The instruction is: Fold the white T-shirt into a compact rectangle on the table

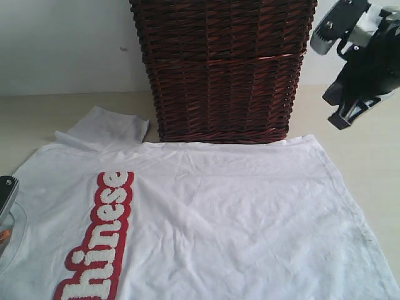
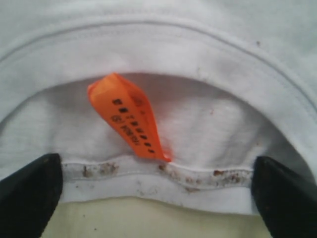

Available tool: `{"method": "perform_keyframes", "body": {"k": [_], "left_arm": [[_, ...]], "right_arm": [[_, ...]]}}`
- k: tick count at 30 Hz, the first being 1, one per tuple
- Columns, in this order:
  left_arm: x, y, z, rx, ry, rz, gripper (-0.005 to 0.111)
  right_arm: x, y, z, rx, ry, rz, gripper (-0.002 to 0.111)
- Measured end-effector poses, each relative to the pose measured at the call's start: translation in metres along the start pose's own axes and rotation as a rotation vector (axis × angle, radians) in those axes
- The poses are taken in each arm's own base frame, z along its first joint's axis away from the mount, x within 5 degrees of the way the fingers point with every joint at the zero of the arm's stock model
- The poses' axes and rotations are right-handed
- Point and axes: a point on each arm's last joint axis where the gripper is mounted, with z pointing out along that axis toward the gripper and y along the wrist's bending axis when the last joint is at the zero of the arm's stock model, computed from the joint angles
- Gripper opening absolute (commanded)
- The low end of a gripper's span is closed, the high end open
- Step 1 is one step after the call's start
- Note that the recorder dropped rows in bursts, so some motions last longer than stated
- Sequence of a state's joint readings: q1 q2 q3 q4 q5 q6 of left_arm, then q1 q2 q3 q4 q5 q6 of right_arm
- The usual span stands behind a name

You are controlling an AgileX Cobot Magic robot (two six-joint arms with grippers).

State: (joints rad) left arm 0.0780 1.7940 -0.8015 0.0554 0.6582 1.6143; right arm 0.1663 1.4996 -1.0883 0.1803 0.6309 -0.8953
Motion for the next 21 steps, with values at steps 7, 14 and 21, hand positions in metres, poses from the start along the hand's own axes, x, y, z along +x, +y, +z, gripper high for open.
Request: {"method": "perform_keyframes", "body": {"k": [7, 14, 21], "left_arm": [[0.0, 0.0, 0.0, 0.0, 0.0, 0.0, 0.105], [0.0, 0.0, 0.0, 0.0, 0.0, 0.0, 0.105], [0.0, 0.0, 0.0, 0.0, 0.0, 0.0, 0.105]], "right_arm": [[0.03, 0.013, 0.024, -0.074, 0.464, -0.217, 0.041], [0.052, 0.032, 0.066, -0.266, 0.55, -0.304, 0.082], [0.064, 0.042, 0.101, -0.359, 0.588, -0.363, 0.083]]}}
